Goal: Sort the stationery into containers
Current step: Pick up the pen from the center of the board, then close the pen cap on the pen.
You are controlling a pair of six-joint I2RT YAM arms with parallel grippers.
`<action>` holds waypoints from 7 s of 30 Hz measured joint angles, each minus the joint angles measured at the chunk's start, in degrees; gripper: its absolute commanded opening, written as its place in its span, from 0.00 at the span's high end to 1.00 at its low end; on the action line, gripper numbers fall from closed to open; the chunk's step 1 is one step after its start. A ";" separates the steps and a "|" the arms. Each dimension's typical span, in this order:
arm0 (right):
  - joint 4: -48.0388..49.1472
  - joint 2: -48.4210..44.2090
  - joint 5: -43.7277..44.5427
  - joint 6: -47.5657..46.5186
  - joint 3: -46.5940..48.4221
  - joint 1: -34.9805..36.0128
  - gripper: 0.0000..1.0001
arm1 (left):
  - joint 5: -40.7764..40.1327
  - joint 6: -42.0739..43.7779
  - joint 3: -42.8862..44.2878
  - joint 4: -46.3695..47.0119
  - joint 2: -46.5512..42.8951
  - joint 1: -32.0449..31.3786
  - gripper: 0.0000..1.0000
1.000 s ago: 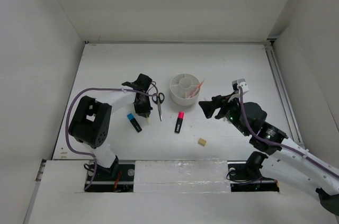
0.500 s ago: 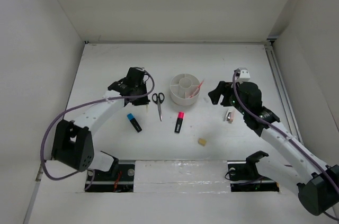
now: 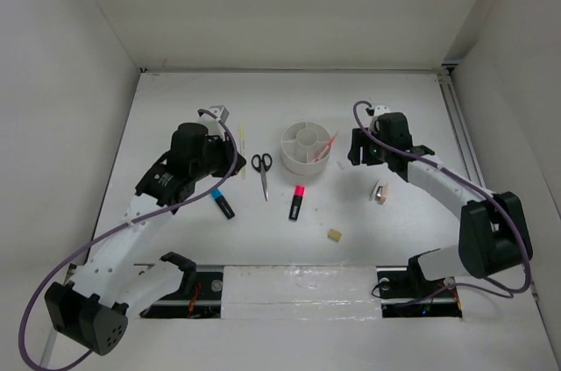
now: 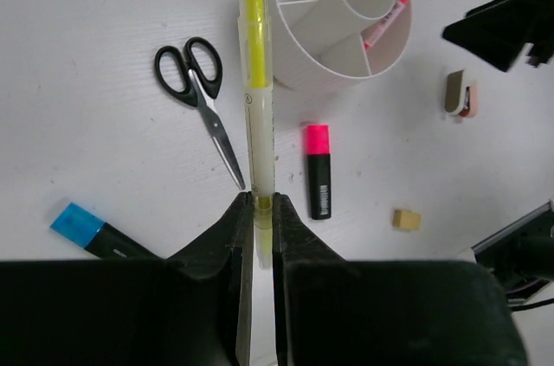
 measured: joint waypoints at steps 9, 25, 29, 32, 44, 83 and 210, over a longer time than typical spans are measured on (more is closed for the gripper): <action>1.36 7.82 0.04 -2.82 1.60 2.29 0.35 | 2.29 0.35 -0.81 1.62 -3.21 0.00 1.00; 2.71 16.94 -0.90 -2.75 4.83 5.64 0.45 | 3.34 0.35 -1.44 1.90 -2.67 0.00 1.00; 2.03 18.36 -0.11 -2.56 6.82 5.62 0.46 | 3.93 0.35 -1.44 1.90 -2.75 0.00 1.00; 1.09 19.67 0.15 -2.58 8.22 5.62 0.46 | 4.31 0.35 -1.44 1.90 -3.04 0.00 1.00; -3.72 22.77 1.01 -2.82 11.02 5.79 0.51 | 4.94 0.81 -1.44 1.95 -3.37 0.00 1.00; -10.93 15.63 7.54 3.08 10.32 10.56 1.00 | 5.42 1.18 -1.44 1.95 -3.37 0.00 1.00; 58.73 -15.19 12.94 42.38 -12.11 33.33 1.00 | 37.05 4.52 -1.38 11.30 -3.21 -7.50 1.00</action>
